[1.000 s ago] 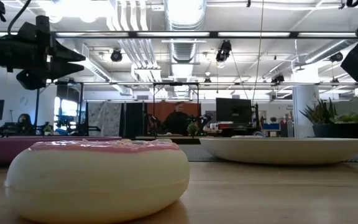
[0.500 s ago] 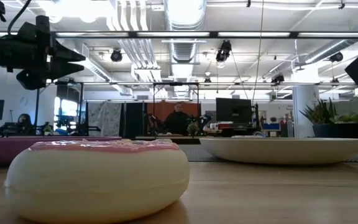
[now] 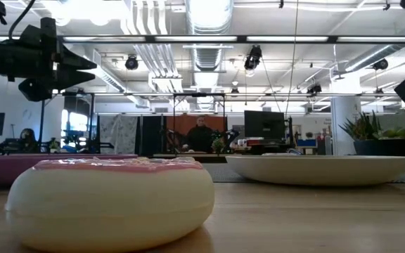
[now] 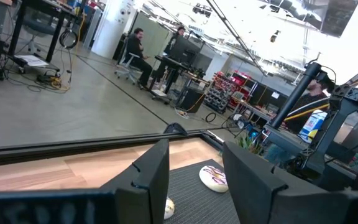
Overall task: Pick & Place donuts
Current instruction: Put the large blue donut on the white plate
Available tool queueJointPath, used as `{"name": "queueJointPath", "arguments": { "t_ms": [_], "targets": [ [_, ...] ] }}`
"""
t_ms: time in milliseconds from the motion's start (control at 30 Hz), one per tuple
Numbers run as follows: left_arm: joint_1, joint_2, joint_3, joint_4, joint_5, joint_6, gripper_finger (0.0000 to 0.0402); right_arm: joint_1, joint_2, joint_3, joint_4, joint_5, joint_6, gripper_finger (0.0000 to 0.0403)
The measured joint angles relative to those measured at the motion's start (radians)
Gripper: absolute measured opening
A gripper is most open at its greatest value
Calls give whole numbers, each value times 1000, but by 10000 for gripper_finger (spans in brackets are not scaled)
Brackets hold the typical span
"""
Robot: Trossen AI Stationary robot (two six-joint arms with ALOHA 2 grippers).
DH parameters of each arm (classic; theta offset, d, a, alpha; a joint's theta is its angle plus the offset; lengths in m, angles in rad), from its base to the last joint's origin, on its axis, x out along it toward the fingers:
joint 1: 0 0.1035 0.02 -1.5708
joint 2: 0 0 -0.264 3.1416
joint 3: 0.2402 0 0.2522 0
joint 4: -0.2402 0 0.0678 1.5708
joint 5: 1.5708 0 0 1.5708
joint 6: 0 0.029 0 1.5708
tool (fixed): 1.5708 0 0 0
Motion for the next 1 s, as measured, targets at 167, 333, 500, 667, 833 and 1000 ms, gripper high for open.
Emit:
{"name": "queueJointPath", "arguments": {
  "t_ms": [167, 333, 500, 667, 833, 1000],
  "targets": [
    [0, 0, 0, 0, 0, 0, 124, -1, 0, -6, 9, -21, 57, 161],
    [0, 0, 0, 0, 0, 0, 124, -1, 0, -8, 64, -75, 111, 54],
    [0, 0, 0, 0, 0, 0, 124, -1, -19, 42, 83, -75, 168, 16],
    [0, 0, 0, 0, 0, 0, 124, -30, -72, 113, 86, 90, 207, 13],
    [0, 0, 0, 0, 0, 0, 124, -148, -103, 142, 102, 267, 204, 13],
    [0, 0, 0, 0, 0, 0, 124, -307, -33, 142, 211, 172, 150, 13]
  ]
}}
